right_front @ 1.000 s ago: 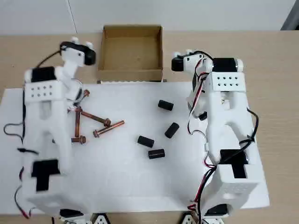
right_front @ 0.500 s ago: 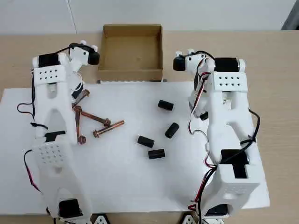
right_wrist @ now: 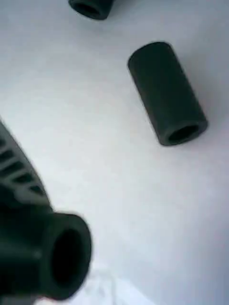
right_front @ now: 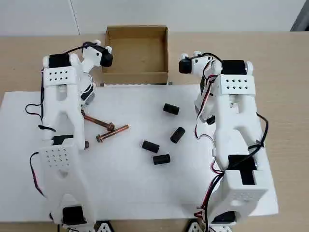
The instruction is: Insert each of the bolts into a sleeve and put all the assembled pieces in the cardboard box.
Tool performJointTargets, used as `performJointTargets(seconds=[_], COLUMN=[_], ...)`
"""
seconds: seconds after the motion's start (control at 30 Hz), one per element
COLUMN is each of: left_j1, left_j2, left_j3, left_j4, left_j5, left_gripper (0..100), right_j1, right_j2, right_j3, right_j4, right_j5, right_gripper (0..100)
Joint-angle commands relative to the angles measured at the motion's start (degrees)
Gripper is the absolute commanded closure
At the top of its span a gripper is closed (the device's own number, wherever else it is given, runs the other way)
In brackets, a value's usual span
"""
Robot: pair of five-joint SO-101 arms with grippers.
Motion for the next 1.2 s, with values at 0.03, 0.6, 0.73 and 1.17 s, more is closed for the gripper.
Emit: performJointTargets(seconds=[0.03,0.6,0.73,1.17], left_j1=[0.26,-0.26,-1.14,-4.04], left_j2=[-0.53,11.78,13.1,17.67], left_j3=[-1.71,-15.25,-18.59,-19.74], left_j4=[-2.29,-2.29,-0.62,-0.09], left_j5=[-0.44,-0.35,-0.35,-0.44], left_gripper=[92,89,89,89], right_j1=[0.48,0.4,0.4,0.4], right_j2=[-3.12,-3.03,-3.03,-3.12], right_j3=[-0.26,-0.26,-0.26,-0.26], right_j4=[-0.04,-0.75,-0.57,-0.48], right_j5=[-0.62,-0.62,-0.62,-0.7], right_gripper=[99.3,99.3,99.3,99.3])
